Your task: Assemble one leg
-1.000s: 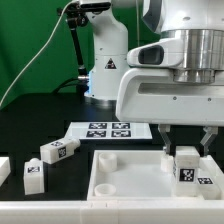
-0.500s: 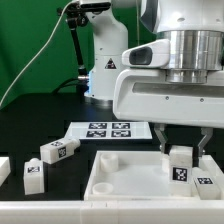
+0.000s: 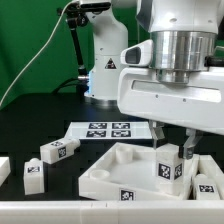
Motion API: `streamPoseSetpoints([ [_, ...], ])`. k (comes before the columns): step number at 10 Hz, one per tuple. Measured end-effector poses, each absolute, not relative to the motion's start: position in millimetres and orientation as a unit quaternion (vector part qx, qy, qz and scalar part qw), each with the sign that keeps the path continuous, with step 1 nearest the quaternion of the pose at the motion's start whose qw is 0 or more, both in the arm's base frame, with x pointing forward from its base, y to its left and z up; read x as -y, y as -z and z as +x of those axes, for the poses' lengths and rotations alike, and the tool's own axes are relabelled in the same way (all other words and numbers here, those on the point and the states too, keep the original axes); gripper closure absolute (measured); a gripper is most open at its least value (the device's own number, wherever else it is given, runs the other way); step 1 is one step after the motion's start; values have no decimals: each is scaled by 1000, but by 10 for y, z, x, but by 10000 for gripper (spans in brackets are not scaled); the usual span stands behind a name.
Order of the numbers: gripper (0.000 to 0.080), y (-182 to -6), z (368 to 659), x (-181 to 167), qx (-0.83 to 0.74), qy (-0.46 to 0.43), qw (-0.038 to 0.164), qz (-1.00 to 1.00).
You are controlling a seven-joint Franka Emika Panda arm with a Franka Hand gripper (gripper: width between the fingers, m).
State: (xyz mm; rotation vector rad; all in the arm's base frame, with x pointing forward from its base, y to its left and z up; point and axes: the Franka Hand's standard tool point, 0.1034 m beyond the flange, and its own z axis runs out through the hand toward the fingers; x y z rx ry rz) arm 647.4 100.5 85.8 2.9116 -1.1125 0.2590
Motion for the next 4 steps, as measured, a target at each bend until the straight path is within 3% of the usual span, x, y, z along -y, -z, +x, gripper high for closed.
streamPoseSetpoints([
  [1,460,-920,6489,-1024,352,-85,4,932],
  [2,460,-1015,6500,-1028,345,-87,0,935],
  [3,254,-1138,6517,-1038,342,-91,-5,935],
  [4,183,-1198,6529,-1053,341,-94,-9,935],
])
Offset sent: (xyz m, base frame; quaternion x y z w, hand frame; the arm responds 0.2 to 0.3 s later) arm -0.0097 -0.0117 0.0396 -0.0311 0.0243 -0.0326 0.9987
